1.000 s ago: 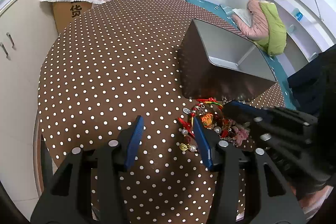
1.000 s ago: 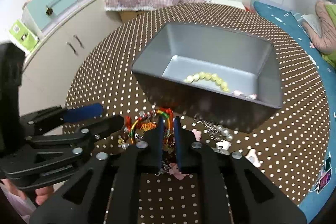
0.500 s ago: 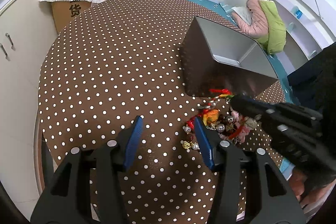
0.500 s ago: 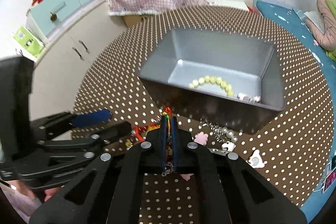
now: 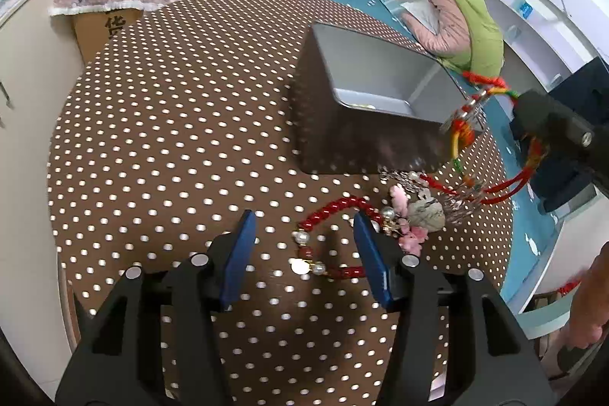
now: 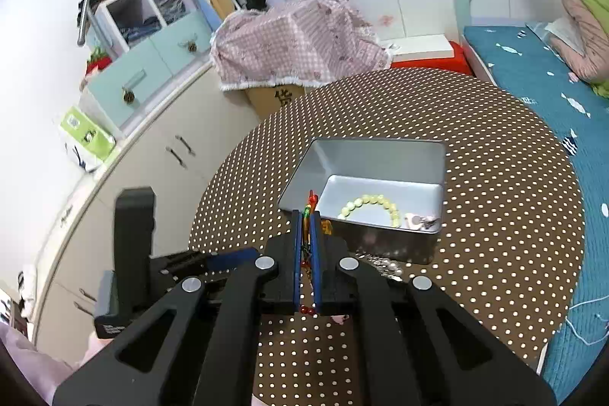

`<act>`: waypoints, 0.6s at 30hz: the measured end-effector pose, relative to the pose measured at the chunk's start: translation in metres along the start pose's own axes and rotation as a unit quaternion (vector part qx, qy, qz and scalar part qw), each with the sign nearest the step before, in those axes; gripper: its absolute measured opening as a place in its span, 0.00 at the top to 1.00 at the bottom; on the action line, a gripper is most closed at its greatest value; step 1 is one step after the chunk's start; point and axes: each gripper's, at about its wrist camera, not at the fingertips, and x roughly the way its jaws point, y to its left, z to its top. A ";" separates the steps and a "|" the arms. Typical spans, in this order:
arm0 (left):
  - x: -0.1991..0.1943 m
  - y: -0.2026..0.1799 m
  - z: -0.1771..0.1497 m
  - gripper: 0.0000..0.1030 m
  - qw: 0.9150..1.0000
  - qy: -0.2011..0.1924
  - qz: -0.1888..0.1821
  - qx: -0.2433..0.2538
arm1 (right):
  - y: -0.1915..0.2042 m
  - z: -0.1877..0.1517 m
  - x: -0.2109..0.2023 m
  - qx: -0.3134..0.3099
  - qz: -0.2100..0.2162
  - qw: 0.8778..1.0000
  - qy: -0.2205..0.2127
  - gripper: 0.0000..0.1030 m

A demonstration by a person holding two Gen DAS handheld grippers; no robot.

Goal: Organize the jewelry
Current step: 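Grasp the red-string bracelets with the right tool and lift them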

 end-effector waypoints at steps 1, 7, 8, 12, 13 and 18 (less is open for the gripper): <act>0.000 -0.003 0.000 0.47 1.000 0.000 -0.002 0.003 | -0.003 0.001 -0.002 0.006 0.004 1.000 -0.002 0.97; 0.002 -0.030 0.007 0.33 0.999 -0.012 -0.036 0.038 | -0.016 -0.001 -0.008 0.044 0.048 0.998 -0.002 0.97; 0.002 -0.035 0.007 0.32 0.998 -0.014 -0.037 0.044 | -0.019 -0.002 -0.006 0.056 0.060 0.997 -0.001 0.97; 0.011 -0.044 0.002 0.31 0.998 0.002 -0.040 0.054 | -0.021 -0.006 0.001 0.055 0.027 0.998 0.014 0.97; 0.013 -0.045 0.001 0.31 0.998 0.006 -0.044 0.055 | -0.024 -0.007 0.002 0.068 0.046 0.996 0.015 0.97; 0.016 -0.059 -0.001 0.23 0.990 0.013 -0.116 0.073 | -0.019 -0.003 0.002 0.058 0.039 0.997 0.013 0.97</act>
